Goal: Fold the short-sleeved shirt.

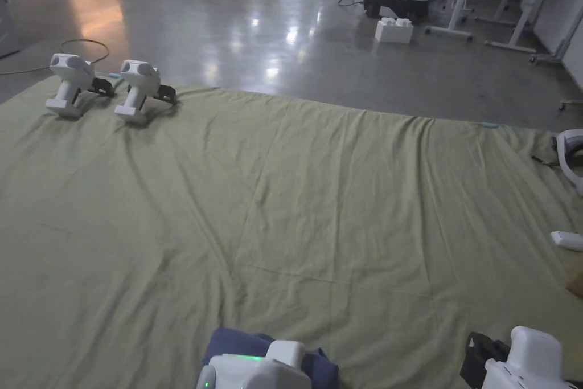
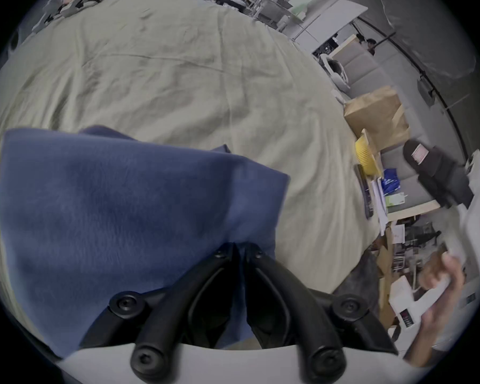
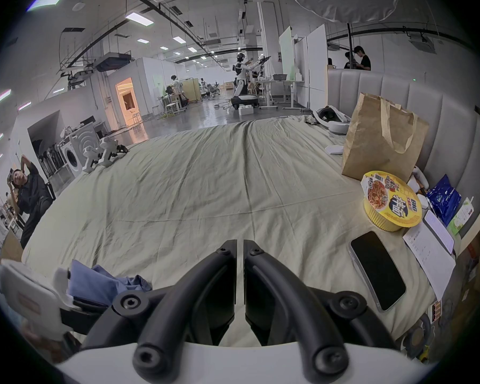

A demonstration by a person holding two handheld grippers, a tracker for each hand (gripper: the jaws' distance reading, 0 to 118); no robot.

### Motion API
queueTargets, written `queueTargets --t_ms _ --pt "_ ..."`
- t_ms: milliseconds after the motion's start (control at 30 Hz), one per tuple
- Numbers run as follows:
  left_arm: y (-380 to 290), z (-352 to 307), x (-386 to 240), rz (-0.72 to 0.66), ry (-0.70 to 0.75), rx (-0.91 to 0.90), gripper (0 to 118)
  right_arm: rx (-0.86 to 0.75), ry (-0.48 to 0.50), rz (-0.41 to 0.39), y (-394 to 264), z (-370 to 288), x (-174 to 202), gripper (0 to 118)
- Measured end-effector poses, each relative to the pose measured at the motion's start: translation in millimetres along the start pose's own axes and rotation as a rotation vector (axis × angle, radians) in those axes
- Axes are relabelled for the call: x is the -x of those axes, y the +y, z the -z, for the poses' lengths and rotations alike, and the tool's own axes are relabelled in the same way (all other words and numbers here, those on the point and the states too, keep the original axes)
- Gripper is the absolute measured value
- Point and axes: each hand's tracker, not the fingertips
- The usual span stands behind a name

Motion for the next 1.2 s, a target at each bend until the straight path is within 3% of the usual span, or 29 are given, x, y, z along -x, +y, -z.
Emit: queueTargets --t_ms 167,367,500,700,933,1133,1200 --pt "-2 -25 -1 0.046 -0.018 -0.083 10 -0.043 0.012 -0.025 6 -7 5 6" --pt "11 -91 -11 0.201 0.021 -0.407 10 -0.167 0.031 -0.084 22 -14 30 6" --pt "19 -132 -17 0.316 0.145 -0.703 10 -0.300 0.030 -0.128 37 -23 52 6" --pt "25 -157 -13 0.376 0.450 -1.039 10 -0.463 -0.007 -0.162 53 -37 77 6" --pt "23 -168 18 0.235 0.574 -1.165 10 -0.510 -0.037 -0.131 51 -40 79 6" --pt "22 -177 39 0.200 0.582 -1.131 10 -0.485 -0.050 -0.121 43 -46 78 6" --pt "18 -179 44 0.193 0.577 -1.115 10 -0.423 -0.015 -0.113 28 -51 85 6"
